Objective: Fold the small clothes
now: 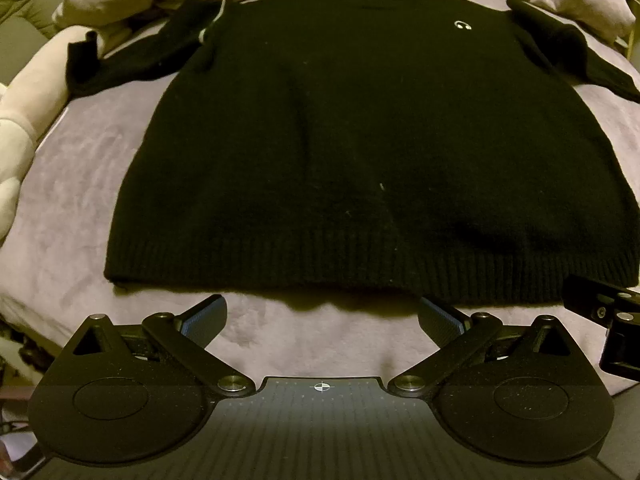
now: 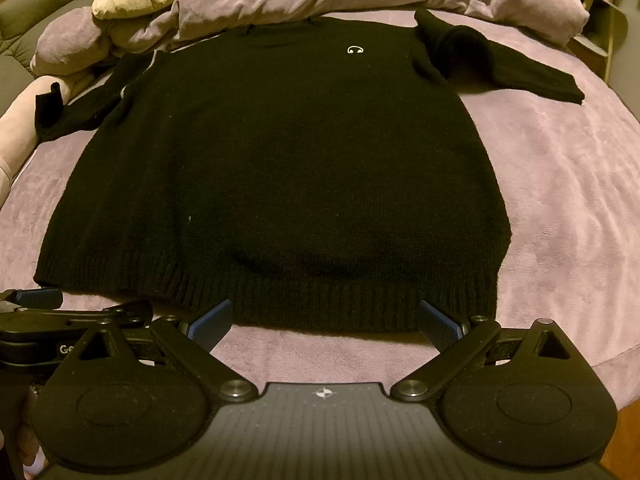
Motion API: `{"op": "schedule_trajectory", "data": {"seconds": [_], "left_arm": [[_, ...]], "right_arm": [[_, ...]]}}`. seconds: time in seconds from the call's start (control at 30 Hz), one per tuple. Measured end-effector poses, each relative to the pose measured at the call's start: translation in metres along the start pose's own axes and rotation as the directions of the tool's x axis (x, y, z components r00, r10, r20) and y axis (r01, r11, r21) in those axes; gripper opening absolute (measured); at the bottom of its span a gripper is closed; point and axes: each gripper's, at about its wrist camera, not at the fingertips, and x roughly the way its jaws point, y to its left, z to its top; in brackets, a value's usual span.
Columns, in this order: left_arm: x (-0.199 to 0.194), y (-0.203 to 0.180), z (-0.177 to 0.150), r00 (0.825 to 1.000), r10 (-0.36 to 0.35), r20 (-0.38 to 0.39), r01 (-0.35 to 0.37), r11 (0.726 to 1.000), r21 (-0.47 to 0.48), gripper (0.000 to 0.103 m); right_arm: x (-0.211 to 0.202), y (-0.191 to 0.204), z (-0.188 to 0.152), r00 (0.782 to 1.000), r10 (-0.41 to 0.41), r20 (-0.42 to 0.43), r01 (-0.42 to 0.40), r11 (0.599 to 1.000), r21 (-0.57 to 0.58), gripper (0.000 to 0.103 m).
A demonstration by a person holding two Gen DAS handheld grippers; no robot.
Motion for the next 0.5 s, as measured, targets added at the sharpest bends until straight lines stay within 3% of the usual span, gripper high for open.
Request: {"op": "schedule_trajectory", "data": {"seconds": [0.5], "left_arm": [[0.0039, -0.0013, 0.002, 1.0, 0.0, -0.016, 0.0, 1.0, -0.005, 0.103]], "right_arm": [[0.0042, -0.0026, 0.0028, 1.0, 0.005, -0.012, -0.005, 1.0, 0.004, 0.099]]}}
